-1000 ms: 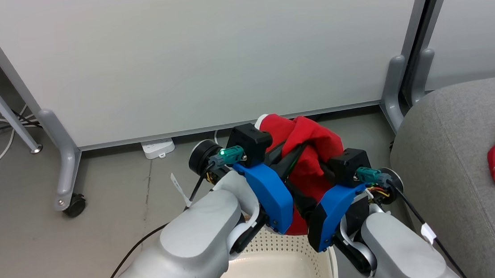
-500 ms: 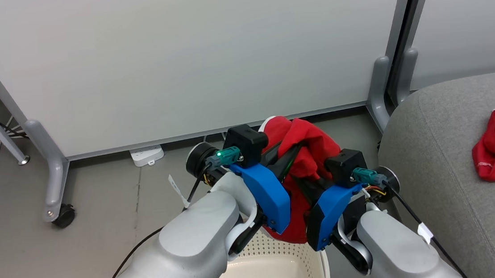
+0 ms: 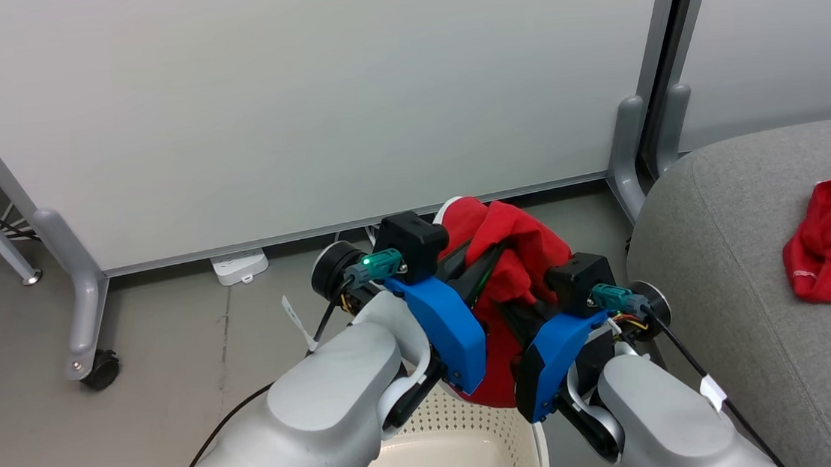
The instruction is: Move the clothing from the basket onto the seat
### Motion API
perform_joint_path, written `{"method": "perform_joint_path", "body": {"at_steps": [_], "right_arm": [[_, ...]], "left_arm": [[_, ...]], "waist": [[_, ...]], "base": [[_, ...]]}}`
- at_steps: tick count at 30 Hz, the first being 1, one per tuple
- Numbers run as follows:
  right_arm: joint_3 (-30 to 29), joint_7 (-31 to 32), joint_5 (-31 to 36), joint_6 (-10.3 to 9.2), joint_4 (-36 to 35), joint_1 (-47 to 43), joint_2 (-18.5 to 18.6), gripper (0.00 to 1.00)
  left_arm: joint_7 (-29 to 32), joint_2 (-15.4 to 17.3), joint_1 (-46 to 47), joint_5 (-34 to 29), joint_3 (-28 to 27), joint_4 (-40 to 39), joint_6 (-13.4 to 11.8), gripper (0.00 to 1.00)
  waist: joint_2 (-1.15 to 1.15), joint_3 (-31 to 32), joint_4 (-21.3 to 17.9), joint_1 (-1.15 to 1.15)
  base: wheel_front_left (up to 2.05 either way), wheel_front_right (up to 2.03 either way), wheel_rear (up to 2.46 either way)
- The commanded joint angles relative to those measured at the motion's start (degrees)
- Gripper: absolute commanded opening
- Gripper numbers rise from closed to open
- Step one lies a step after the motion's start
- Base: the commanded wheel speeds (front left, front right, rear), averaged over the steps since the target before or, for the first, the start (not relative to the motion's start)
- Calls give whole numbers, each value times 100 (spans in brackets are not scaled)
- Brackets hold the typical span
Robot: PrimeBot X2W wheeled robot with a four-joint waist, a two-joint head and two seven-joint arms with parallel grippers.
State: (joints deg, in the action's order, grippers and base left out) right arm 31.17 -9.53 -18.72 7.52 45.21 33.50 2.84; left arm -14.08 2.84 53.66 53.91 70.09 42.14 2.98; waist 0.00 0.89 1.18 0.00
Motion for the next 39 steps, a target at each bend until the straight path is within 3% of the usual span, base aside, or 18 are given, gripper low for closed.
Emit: {"method": "perform_joint_path", "body": {"at_steps": [1, 9, 10, 11, 12, 20, 26, 31, 39], "right_arm": [[24, -17, -13, -5, 38, 61, 8, 0], [56, -42, -46, -5, 124, 91, 8, 0], [59, -49, -41, -5, 133, 92, 8, 0], [66, -52, -40, -6, 141, 95, 8, 0], [70, -48, -44, -5, 143, 100, 8, 0], [55, -75, -92, -5, 170, 74, 8, 0], [-22, -105, -52, -5, 209, 88, 8, 0], [-249, -147, 21, -5, 282, 79, 7, 0], [-476, -174, 139, -5, 304, 0, 7, 0]], "left_arm": [[-44, 10, 121, 43, -3, 5, -9, 0], [-83, 9, 129, 95, 39, 7, -33, 0], [-84, 9, 123, 87, 52, 6, -31, 41], [-82, 9, 120, 72, 66, 6, -25, 90], [-86, 9, 117, 60, 76, 8, -24, 100], [-119, 10, -52, 57, -70, -67, -91, 100], [-112, 232, -539, -491, -705, -519, -228, 100], [-114, 575, -1646, -1454, -1762, -1381, -377, 100], [-114, 813, -3031, -2553, -2978, -2040, -396, 100]], "waist": [[0, -3, -4, 0], [0, -14, -18, 0], [0, -12, -20, 0], [0, -10, -22, 0], [0, -8, -24, 0], [0, -9, -41, 0], [0, -58, -45, 0], [0, -133, 24, 0], [0, -226, 119, 0]], "base": [[0, 0, 0], [0, 0, 0], [0, 0, 0], [0, 0, 0], [0, 0, 0], [0, 0, 0], [0, 0, 0], [0, 0, 0], [0, 0, 0]]}}
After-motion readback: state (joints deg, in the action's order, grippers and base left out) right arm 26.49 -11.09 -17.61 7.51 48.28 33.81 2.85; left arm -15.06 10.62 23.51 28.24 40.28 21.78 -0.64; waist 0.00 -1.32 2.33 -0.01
